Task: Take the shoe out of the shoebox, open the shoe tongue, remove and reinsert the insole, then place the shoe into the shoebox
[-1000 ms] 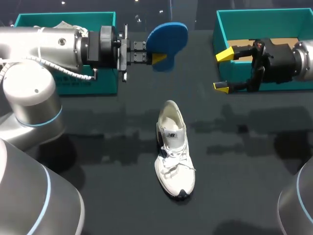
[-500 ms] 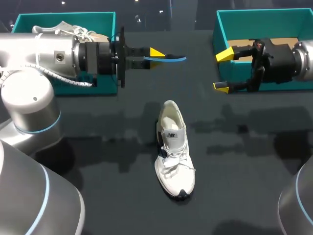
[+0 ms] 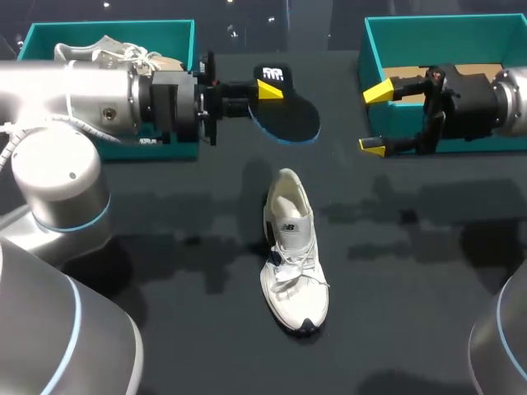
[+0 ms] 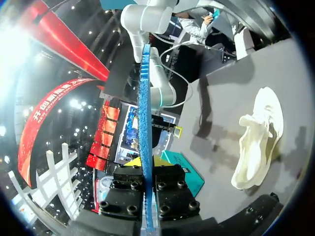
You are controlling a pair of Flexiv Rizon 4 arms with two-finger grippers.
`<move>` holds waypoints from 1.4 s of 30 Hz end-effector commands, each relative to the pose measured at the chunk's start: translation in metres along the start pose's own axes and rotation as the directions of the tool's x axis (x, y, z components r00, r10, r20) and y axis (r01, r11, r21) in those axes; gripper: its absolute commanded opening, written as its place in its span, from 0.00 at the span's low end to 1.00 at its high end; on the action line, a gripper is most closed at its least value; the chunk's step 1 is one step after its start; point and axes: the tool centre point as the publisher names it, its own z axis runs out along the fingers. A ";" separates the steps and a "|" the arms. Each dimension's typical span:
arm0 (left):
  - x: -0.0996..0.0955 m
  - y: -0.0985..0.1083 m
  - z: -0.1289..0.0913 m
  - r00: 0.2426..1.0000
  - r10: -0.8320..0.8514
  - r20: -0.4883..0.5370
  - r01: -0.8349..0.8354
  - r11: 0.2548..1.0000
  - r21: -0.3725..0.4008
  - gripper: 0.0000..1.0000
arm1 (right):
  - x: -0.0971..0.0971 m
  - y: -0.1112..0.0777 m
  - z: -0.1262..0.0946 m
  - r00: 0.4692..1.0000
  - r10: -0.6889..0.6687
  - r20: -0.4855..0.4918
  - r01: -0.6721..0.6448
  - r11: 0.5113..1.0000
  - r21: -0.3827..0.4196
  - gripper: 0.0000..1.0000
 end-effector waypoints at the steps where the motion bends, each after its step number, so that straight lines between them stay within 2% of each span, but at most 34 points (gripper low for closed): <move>1: 0.005 0.005 0.013 0.998 0.062 0.002 -0.061 0.998 -0.019 0.00 | 0.003 -0.002 0.005 1.000 -0.012 -0.015 0.012 1.000 -0.006 1.00; 8: 0.010 0.011 0.028 0.991 0.128 -0.026 -0.129 0.991 -0.048 0.00 | 0.007 -0.004 0.024 0.999 -0.030 -0.032 0.030 0.999 0.019 1.00; 18: 0.017 0.015 0.036 0.976 0.217 -0.024 -0.218 0.976 -0.027 0.00 | 0.002 -0.006 0.044 0.999 -0.025 -0.044 0.027 0.997 0.067 1.00; 21: 0.018 0.015 0.037 0.972 0.235 -0.010 -0.235 0.972 -0.010 0.00 | 0.002 -0.005 0.047 0.998 -0.017 -0.054 0.021 0.997 0.071 0.87; 24: 0.020 0.016 0.039 0.967 0.254 0.001 -0.254 0.967 -0.005 0.00 | 0.002 -0.004 0.050 0.998 -0.015 -0.059 0.020 0.997 0.074 0.62; 27: 0.021 0.017 0.040 0.964 0.264 0.005 -0.264 0.964 -0.008 0.00 | 0.002 -0.003 0.053 0.998 -0.014 -0.068 0.019 0.997 0.078 0.53; 32: 0.022 0.019 0.043 0.959 0.282 0.013 -0.282 0.959 -0.013 0.00 | 0.000 -0.002 0.059 0.997 -0.005 -0.080 0.011 0.996 0.085 0.51; 36: 0.024 0.020 0.046 0.957 0.288 0.018 -0.288 0.957 -0.025 0.00 | 0.001 0.000 0.062 0.997 -0.002 -0.081 0.008 0.996 0.084 0.55; 42: 0.025 0.021 0.050 0.956 0.294 0.020 -0.293 0.955 -0.041 0.00 | 0.002 0.002 0.068 0.997 0.005 -0.075 0.002 0.996 0.091 0.52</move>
